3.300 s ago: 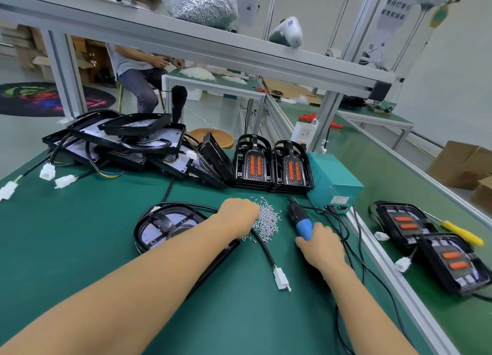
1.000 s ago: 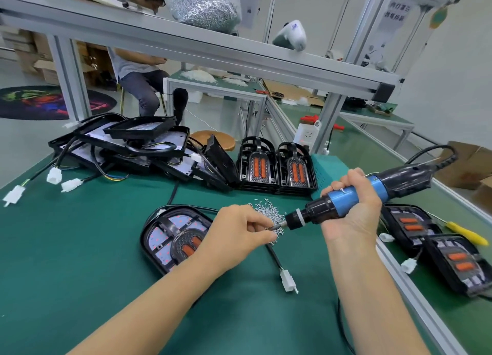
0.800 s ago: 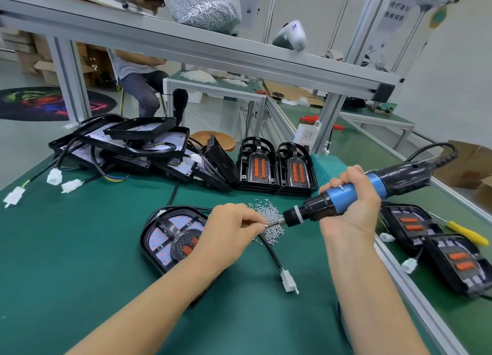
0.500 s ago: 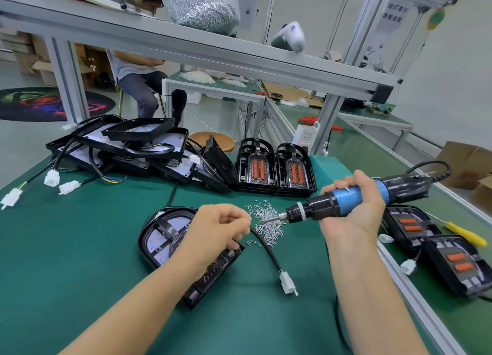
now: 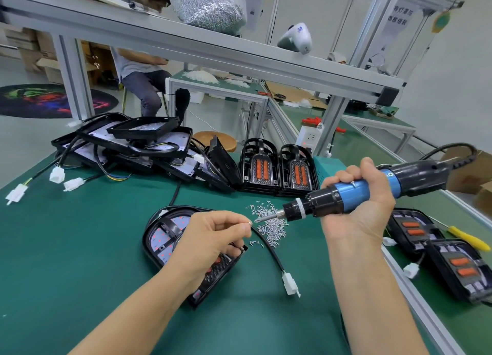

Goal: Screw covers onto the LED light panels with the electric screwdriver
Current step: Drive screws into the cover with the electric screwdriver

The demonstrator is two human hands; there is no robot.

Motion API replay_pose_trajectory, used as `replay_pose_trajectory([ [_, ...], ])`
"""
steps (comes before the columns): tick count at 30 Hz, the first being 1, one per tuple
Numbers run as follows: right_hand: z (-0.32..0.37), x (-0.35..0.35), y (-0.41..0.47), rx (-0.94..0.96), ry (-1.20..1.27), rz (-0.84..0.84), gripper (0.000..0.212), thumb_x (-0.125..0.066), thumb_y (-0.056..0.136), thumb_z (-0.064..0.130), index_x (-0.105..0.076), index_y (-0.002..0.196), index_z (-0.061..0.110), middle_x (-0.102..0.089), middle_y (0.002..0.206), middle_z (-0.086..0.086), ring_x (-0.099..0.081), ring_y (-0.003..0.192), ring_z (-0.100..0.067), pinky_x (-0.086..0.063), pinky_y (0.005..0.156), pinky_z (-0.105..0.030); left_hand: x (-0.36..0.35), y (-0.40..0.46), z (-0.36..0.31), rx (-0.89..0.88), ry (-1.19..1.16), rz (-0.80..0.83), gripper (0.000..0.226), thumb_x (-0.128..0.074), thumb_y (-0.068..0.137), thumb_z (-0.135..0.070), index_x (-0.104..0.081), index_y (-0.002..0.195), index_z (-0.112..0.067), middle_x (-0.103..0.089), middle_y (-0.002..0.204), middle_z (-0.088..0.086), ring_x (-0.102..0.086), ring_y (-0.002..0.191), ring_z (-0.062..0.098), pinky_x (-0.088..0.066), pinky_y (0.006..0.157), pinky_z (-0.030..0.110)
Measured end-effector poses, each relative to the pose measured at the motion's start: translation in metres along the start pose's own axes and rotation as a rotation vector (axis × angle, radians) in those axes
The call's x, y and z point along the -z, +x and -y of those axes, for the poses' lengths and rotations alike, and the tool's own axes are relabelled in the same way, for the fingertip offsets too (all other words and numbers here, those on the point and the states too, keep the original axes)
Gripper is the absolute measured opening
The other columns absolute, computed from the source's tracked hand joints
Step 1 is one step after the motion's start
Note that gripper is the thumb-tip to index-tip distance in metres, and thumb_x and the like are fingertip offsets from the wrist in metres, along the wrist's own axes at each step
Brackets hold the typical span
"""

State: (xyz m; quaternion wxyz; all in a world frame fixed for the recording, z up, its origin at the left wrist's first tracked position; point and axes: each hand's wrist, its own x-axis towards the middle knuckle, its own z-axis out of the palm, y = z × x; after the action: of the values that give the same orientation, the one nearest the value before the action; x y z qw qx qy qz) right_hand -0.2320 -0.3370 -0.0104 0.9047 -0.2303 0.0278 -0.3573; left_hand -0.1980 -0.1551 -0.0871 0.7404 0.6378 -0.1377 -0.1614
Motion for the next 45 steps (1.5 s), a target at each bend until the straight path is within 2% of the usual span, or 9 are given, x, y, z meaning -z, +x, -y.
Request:
replay_pose_trajectory([
  [4,-0.003,-0.005,-0.006,0.002,-0.028,0.059,0.02,-0.063,0.067,0.009,-0.057,0.084,0.019,-0.049,0.061,0.006,-0.049,0.05,-0.006,-0.046,0.055,-0.019,0.0,0.0,0.0,-0.009,-0.013,-0.001,0.017,-0.075,0.063,-0.026,-0.076,0.077,-0.016,-0.069,0.069,0.007,-0.056,0.054,0.013,-0.042,0.069,0.044],
  [8,-0.004,-0.008,-0.009,0.014,-0.051,0.089,0.021,-0.063,0.065,0.01,-0.058,0.084,0.019,-0.049,0.062,0.006,-0.049,0.051,-0.006,-0.046,0.055,-0.019,0.001,-0.001,0.0,-0.027,-0.001,0.014,0.005,-0.077,0.071,-0.013,-0.076,0.075,-0.015,-0.068,0.066,0.005,-0.055,0.054,0.012,-0.05,0.059,0.032],
  [16,-0.008,-0.006,-0.012,0.037,-0.055,0.122,0.016,-0.058,0.077,0.006,-0.058,0.087,0.019,-0.05,0.062,0.006,-0.049,0.051,-0.006,-0.046,0.055,-0.018,0.002,-0.003,0.001,-0.031,-0.05,-0.033,0.009,-0.075,0.067,-0.018,-0.077,0.075,-0.013,-0.07,0.07,0.01,-0.057,0.054,0.016,-0.045,0.066,0.039],
  [17,-0.009,-0.005,-0.013,0.039,-0.061,0.125,0.015,-0.056,0.082,0.005,-0.058,0.087,0.019,-0.05,0.062,0.006,-0.049,0.051,-0.006,-0.046,0.055,-0.018,0.001,-0.003,-0.001,-0.044,-0.06,-0.028,0.004,-0.076,0.07,-0.012,-0.077,0.074,-0.013,-0.069,0.068,0.009,-0.056,0.054,0.015,-0.048,0.062,0.035],
  [21,-0.017,-0.003,-0.016,0.067,-0.062,0.109,0.017,-0.051,0.087,0.004,-0.057,0.089,0.02,-0.05,0.06,0.007,-0.048,0.051,-0.006,-0.044,0.057,-0.018,-0.002,-0.003,-0.005,-0.12,-0.05,-0.07,0.026,-0.065,0.083,0.004,-0.076,0.068,-0.014,-0.066,0.062,0.006,-0.054,0.05,0.009,-0.05,0.048,0.021],
  [25,-0.016,-0.005,-0.013,0.065,-0.01,0.075,0.017,-0.051,0.085,0.005,-0.057,0.087,0.02,-0.049,0.061,0.007,-0.048,0.051,-0.006,-0.044,0.056,-0.018,0.003,0.0,-0.004,-0.073,-0.205,-0.222,0.019,-0.066,0.082,0.0,-0.074,0.071,-0.014,-0.065,0.065,0.003,-0.053,0.053,0.009,-0.047,0.049,0.024],
  [30,-0.016,-0.009,-0.013,0.061,0.011,0.104,0.014,-0.055,0.078,0.008,-0.058,0.085,0.02,-0.05,0.059,0.008,-0.048,0.05,-0.006,-0.045,0.055,-0.018,0.008,-0.001,-0.001,0.071,-0.508,-0.11,0.012,-0.066,0.069,-0.005,-0.069,0.081,-0.005,-0.071,0.073,0.008,-0.06,0.054,0.01,-0.052,0.05,0.02],
  [34,-0.02,-0.013,-0.014,0.054,0.012,0.11,0.02,-0.06,0.067,0.011,-0.058,0.085,0.019,-0.05,0.06,0.007,-0.048,0.051,-0.006,-0.045,0.055,-0.018,0.007,-0.001,-0.001,0.088,-0.496,-0.053,0.019,-0.066,0.065,-0.009,-0.067,0.084,-0.004,-0.07,0.073,0.008,-0.06,0.054,0.01,-0.053,0.051,0.021],
  [45,-0.022,-0.014,-0.015,0.056,-0.002,0.12,0.02,-0.059,0.068,0.011,-0.058,0.086,0.019,-0.05,0.061,0.007,-0.048,0.051,-0.006,-0.044,0.055,-0.018,0.006,-0.002,0.001,0.083,-0.495,-0.041,0.013,-0.067,0.065,-0.009,-0.072,0.076,-0.007,-0.07,0.074,0.011,-0.061,0.056,0.011,-0.054,0.052,0.023],
])
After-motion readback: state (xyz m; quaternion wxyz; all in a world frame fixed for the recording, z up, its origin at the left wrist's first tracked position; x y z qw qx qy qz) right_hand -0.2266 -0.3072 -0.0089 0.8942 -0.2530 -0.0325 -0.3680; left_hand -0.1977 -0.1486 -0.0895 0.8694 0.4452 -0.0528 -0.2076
